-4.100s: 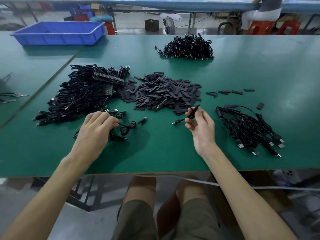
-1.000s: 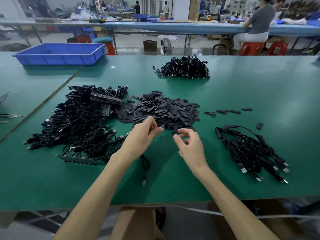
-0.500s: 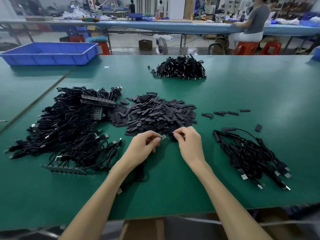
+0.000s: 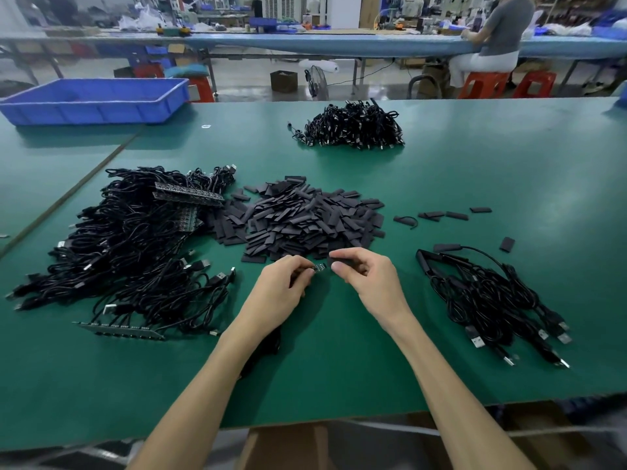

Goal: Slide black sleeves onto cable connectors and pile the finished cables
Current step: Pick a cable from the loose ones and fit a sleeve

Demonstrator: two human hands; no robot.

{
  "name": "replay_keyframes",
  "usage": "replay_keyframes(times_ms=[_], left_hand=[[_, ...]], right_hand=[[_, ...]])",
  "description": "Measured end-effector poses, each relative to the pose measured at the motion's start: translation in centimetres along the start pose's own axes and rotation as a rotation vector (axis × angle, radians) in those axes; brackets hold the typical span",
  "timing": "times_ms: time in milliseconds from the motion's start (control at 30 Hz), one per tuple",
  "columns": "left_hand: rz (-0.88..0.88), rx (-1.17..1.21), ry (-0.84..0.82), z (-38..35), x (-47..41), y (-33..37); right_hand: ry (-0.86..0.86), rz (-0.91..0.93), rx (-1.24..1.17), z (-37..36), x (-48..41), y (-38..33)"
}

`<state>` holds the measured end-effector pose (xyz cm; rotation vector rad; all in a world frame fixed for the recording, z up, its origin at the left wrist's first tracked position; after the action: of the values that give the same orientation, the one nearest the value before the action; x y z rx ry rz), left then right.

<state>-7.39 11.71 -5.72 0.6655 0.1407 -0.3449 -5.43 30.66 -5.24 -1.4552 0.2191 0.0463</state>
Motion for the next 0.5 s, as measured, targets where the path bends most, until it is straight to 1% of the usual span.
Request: replay_keyframes(times_ms=[200,500], left_hand=[[0.009,0.049,0.003,0.28,0.2,0.27],[0.017,0.037,0.004,0.6,0.48,0.73]], right_hand=[[-0.006,0.002,0.051,0.07,0.05,0.22],[0.012,0.008,0.028,0.2,0.28,-0.12]])
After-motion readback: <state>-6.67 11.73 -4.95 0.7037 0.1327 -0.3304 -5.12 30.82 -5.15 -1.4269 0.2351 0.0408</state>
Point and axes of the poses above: each hand's wrist, its own x-axis away from the middle knuckle, its own z-axis out of the back of the hand, y = z × x, the point moved 1 cm from there along -x, towards the middle knuckle, and after that the axes turned 12 degrees about -x, right-handed, at the moved point
